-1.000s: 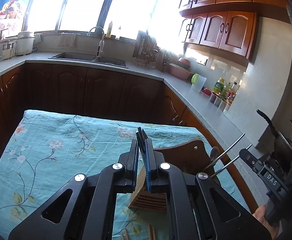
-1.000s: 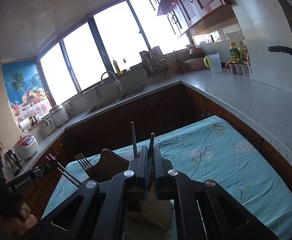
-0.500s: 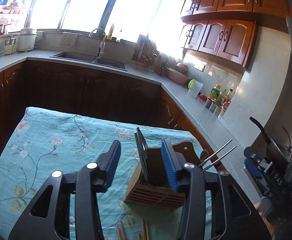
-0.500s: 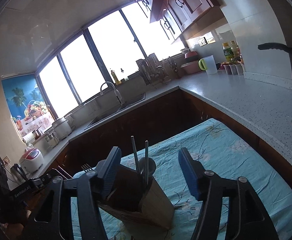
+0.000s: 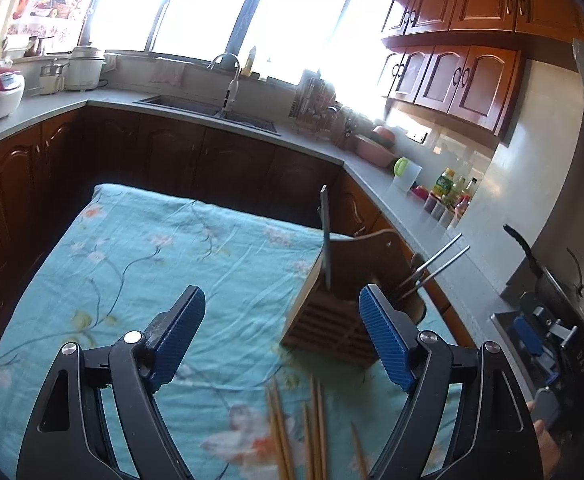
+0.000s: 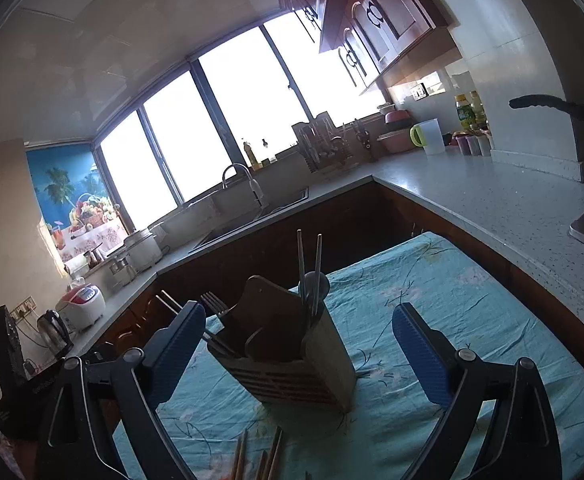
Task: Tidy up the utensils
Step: 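Open both tools to drop the chopsticks and move back to the table, then grasp a wooden chopstick with the left tool while the right tool grasps another, then lift both wooden chopsticks over the wooden holder and lower them in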
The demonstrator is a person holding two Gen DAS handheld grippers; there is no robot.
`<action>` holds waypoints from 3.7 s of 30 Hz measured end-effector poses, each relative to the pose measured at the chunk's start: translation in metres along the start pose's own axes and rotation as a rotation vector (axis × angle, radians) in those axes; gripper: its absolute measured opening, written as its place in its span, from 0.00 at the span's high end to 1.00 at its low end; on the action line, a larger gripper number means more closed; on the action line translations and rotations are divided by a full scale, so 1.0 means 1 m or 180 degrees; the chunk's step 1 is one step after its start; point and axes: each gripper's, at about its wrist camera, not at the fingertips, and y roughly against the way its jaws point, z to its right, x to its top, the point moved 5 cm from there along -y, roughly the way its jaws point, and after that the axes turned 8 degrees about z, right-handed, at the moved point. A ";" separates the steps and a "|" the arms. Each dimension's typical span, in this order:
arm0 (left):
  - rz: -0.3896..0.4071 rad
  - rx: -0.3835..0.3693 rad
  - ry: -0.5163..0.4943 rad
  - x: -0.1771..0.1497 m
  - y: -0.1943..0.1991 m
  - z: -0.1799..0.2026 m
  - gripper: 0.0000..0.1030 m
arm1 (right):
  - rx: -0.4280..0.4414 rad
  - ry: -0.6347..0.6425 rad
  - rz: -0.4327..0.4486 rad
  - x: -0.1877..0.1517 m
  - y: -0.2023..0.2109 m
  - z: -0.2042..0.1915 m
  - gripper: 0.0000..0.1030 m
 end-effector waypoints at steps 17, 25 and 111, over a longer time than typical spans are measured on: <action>-0.0423 0.0225 0.0077 -0.074 0.043 -0.034 0.21 | 0.0025 0.0228 -0.0326 -0.058 0.050 -0.008 0.06; -0.0624 0.0279 -0.0048 -0.092 0.032 -0.033 0.21 | 0.0022 0.0211 -0.0573 -0.080 0.036 -0.004 0.06; -0.0757 -0.0244 -0.0379 -0.055 0.036 0.004 0.96 | 0.0402 0.0136 -0.1074 -0.059 0.021 -0.030 0.95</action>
